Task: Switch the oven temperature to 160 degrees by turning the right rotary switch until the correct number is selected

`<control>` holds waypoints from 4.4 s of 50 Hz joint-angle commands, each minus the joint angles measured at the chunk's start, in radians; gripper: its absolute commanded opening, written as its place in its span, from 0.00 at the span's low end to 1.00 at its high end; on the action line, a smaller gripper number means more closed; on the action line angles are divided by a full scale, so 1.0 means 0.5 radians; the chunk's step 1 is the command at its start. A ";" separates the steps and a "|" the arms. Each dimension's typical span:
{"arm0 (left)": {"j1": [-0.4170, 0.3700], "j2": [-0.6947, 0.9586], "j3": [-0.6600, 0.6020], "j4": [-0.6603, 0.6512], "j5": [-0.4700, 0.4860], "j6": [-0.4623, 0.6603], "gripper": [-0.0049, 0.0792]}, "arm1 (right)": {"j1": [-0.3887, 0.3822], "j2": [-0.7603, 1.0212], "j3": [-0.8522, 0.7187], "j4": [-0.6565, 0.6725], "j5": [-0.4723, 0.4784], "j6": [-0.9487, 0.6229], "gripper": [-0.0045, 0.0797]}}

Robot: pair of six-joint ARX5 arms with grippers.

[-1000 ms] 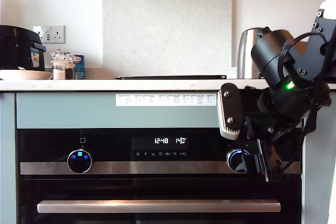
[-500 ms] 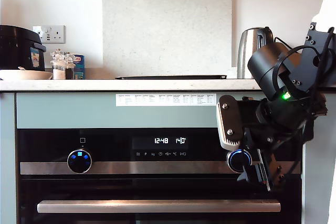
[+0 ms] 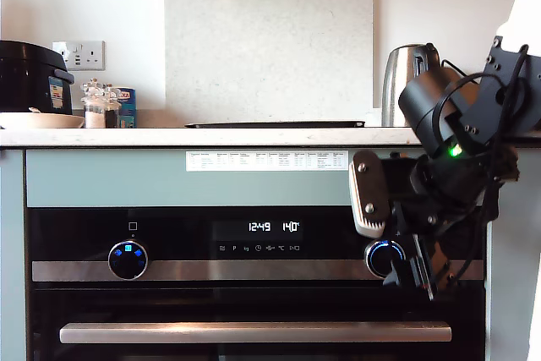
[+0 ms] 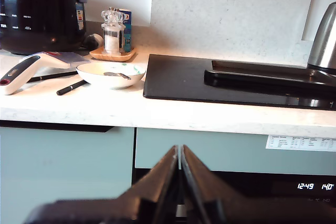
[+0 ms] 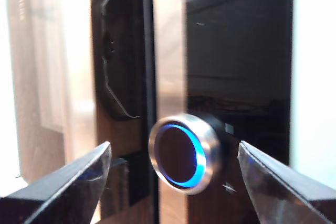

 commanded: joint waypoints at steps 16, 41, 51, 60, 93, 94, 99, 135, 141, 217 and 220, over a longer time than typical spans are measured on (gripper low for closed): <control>-0.002 -0.003 0.002 0.008 -0.008 -0.005 0.03 | -0.018 0.075 0.027 0.002 0.002 -0.006 0.89; -0.002 -0.003 0.002 0.004 -0.008 -0.005 0.03 | -0.042 0.075 0.040 -0.036 0.106 -0.010 0.89; -0.002 -0.003 0.002 0.003 -0.008 -0.005 0.03 | -0.045 0.075 0.040 -0.056 0.099 -0.011 0.89; -0.002 -0.003 0.002 0.002 -0.008 -0.005 0.03 | -0.045 0.075 0.040 -0.078 0.099 -0.011 0.89; -0.002 -0.003 0.002 0.002 -0.051 -0.005 0.03 | -0.045 0.075 0.040 -0.224 0.085 -0.010 0.89; -0.002 -0.003 0.002 0.002 -0.051 -0.005 0.03 | -0.045 0.075 0.040 -0.229 0.085 -0.010 0.89; -0.002 -0.003 0.002 0.002 -0.051 -0.005 0.03 | -0.045 0.075 0.040 -0.249 0.085 -0.010 0.89; -0.002 -0.003 0.002 0.003 -0.051 -0.004 0.03 | -0.070 0.075 0.040 -0.392 0.105 0.005 0.89; -0.002 -0.003 0.002 0.003 -0.052 -0.005 0.03 | -0.072 0.075 0.040 -0.400 0.105 0.004 0.89; -0.002 -0.003 0.002 -0.003 -0.108 0.002 0.03 | 0.143 0.075 0.039 -0.140 0.391 0.159 0.89; -0.002 -0.003 0.002 -0.011 -0.120 0.002 0.03 | 0.143 0.075 0.039 -0.137 0.400 0.156 0.89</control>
